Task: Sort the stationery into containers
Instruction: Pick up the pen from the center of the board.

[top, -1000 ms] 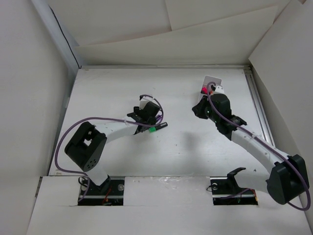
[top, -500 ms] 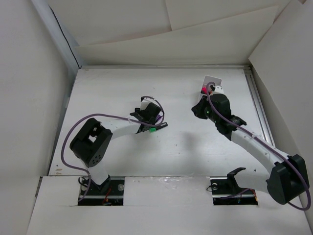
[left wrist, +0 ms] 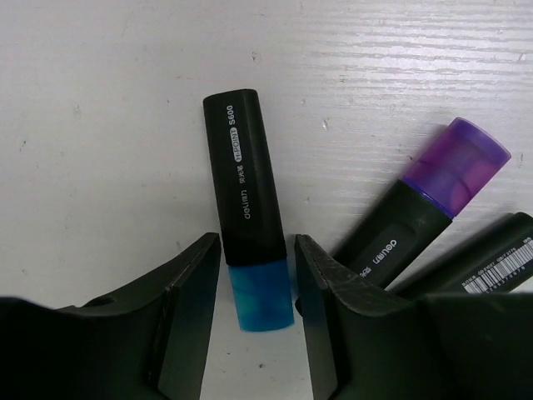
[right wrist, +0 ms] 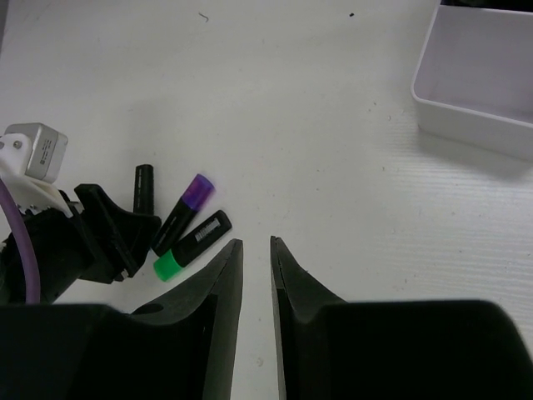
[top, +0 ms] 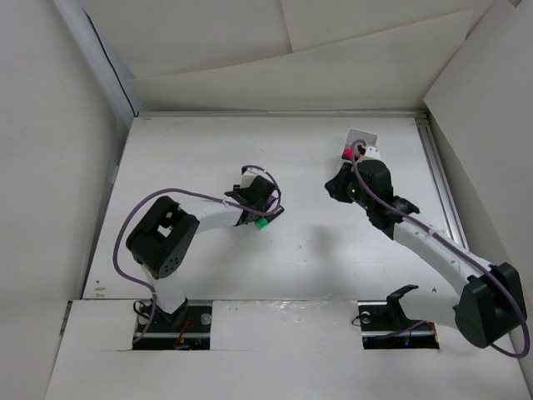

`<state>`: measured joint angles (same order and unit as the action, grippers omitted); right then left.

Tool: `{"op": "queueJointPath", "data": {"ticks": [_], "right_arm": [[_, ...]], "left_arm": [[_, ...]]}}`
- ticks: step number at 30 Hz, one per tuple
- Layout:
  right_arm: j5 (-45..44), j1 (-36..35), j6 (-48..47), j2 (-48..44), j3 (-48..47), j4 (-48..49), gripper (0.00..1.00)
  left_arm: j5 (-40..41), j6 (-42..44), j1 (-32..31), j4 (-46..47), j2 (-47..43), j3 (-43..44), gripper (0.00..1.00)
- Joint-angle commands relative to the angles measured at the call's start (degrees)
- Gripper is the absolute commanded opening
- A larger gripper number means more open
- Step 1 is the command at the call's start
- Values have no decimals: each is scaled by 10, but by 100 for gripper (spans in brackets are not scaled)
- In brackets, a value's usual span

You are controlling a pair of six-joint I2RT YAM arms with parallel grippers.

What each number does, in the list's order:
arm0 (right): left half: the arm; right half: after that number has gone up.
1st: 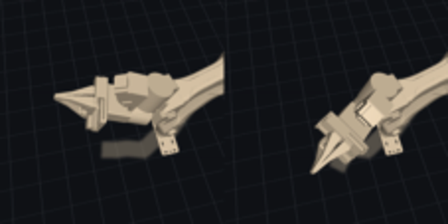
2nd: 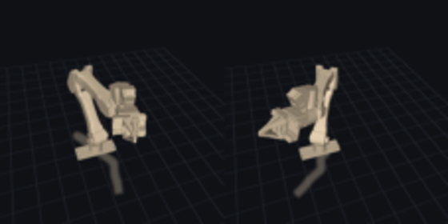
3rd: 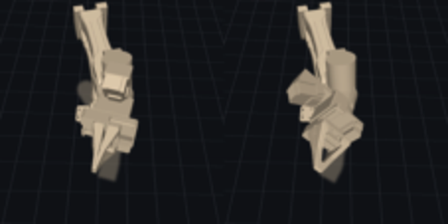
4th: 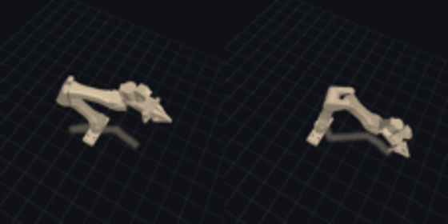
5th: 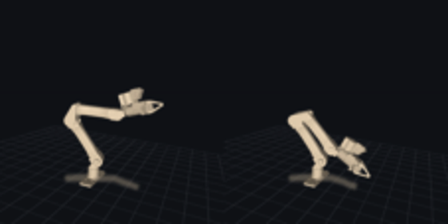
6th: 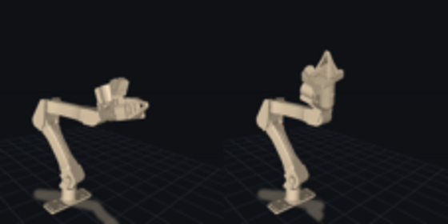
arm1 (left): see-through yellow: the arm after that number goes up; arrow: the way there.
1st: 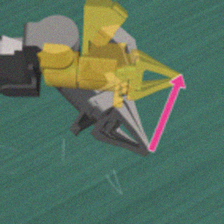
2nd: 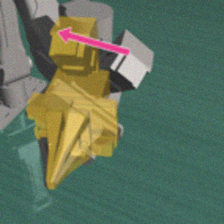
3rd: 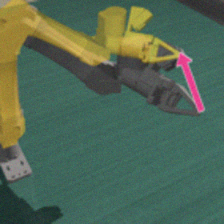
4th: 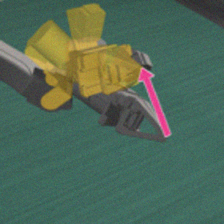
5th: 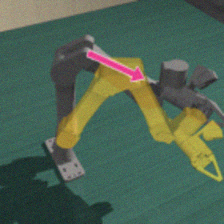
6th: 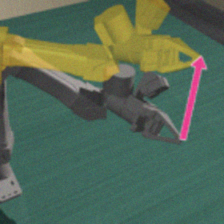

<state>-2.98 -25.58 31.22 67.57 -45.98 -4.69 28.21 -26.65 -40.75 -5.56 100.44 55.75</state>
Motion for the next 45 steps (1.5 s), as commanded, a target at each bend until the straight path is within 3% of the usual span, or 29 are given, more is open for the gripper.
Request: {"op": "queueJointPath", "data": {"ticks": [1, 7, 8, 15, 25, 29, 38, 45], "right_arm": [[-7, -4, -5, -7, 1, 29, 26], [20, 9, -12, 5, -22, 7, 56], [29, 18, -13, 12, -29, -1, 58], [-10, -1, -1, -27, -31, 8, 59], [-97, -32, -1, -74, -8, 79, 59], [-104, -45, -8, -80, 5, 127, 59], [70, -61, 4, -42, -58, 150, 89], [148, -67, 29, 29, -109, 150, 94]], "left_arm": [[-3, 7, 1, -6, 5, 17, 37], [-3, 7, 1, -6, -5, 11, 21], [-3, 7, 1, -1, -10, 11, 18], [11, -10, 1, 0, -60, -5, 8], [33, -22, 1, 11, -185, -18, 7], [-37, -13, 1, 55, -247, -42, 7], [-173, 66, -33, 251, -346, -135, 7], [-250, 92, -33, 325, -363, -175, 8]]}}
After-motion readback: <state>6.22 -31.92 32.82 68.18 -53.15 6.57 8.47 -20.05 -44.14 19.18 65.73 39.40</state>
